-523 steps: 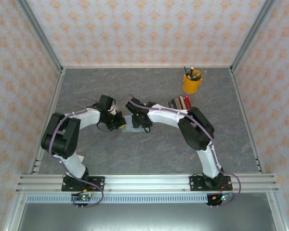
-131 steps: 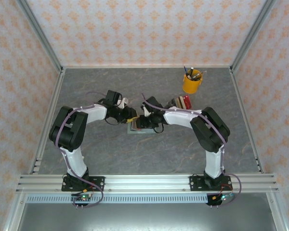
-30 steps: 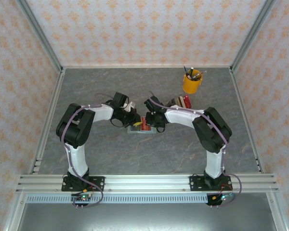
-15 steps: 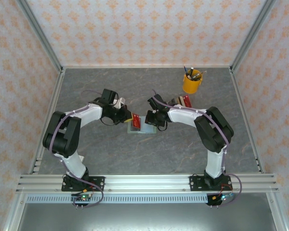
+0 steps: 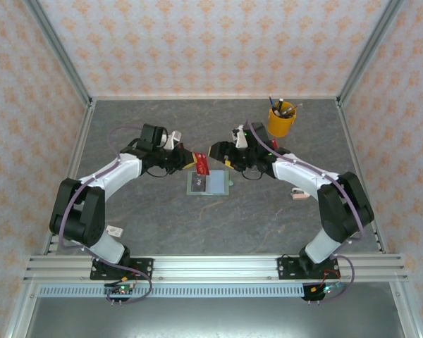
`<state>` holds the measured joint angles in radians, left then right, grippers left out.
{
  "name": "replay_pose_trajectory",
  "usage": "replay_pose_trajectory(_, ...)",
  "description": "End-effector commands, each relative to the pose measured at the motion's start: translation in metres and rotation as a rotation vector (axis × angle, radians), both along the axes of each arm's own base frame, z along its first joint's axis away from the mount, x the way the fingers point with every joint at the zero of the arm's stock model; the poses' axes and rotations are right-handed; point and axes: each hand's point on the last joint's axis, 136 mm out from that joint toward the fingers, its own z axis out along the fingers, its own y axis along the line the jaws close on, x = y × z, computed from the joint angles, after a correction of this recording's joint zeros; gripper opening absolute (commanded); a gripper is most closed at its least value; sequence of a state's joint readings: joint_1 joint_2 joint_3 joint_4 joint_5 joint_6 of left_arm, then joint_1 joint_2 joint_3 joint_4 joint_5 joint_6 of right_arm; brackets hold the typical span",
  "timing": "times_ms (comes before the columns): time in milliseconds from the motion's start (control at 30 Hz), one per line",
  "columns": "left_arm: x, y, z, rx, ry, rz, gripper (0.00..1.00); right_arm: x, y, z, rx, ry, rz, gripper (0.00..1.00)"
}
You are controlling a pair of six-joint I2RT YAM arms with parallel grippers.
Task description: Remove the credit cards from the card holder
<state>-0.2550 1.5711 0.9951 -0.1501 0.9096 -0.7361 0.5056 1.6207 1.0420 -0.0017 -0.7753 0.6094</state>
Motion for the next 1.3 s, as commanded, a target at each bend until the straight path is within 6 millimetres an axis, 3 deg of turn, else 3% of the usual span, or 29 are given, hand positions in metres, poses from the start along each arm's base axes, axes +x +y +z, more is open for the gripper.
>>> replay_pose_trajectory(0,0.005,-0.019,0.031,-0.137,-0.053,-0.016,0.00,-0.004,0.009,0.012,0.142,0.029,0.078,0.82)
replay_pose_trajectory(200,0.008,-0.036,0.048,-0.197,-0.080,-0.046,0.00,-0.008,0.009,0.027,0.225,0.050,0.108,0.78)
replay_pose_trajectory(333,0.006,-0.040,0.048,-0.185,-0.068,-0.051,0.00,-0.007,0.003,0.041,0.287,0.029,0.089,0.61)
replay_pose_trajectory(433,0.002,-0.038,0.043,-0.177,-0.046,-0.046,0.00,-0.006,-0.004,0.050,0.269,0.002,0.070,0.43)
replay_pose_trajectory(600,-0.008,-0.034,0.049,-0.120,-0.051,-0.072,0.00,-0.005,-0.013,0.054,0.180,-0.017,0.054,0.00)
replay_pose_trajectory(667,-0.011,-0.027,0.046,-0.038,-0.043,-0.076,0.14,-0.001,-0.026,0.055,0.121,-0.067,0.011,0.00)
replay_pose_trajectory(833,-0.012,0.015,0.024,0.256,-0.001,-0.028,0.63,0.019,-0.087,0.045,-0.261,-0.197,-0.112,0.00)
replay_pose_trajectory(1000,-0.011,0.060,0.012,0.511,0.016,-0.006,0.85,0.042,-0.163,0.032,-0.675,-0.278,-0.234,0.00)
replay_pose_trajectory(1067,-0.011,0.075,0.009,0.596,0.014,0.006,0.92,0.050,-0.185,0.031,-0.755,-0.270,-0.256,0.00)
replay_pose_trajectory(1133,-0.009,0.086,0.007,0.648,0.017,0.021,0.99,0.057,-0.200,0.030,-0.793,-0.261,-0.263,0.00)
replay_pose_trajectory(1267,-0.006,0.098,0.006,0.691,0.024,0.035,1.00,0.071,-0.219,0.016,-0.847,-0.223,-0.256,0.00)
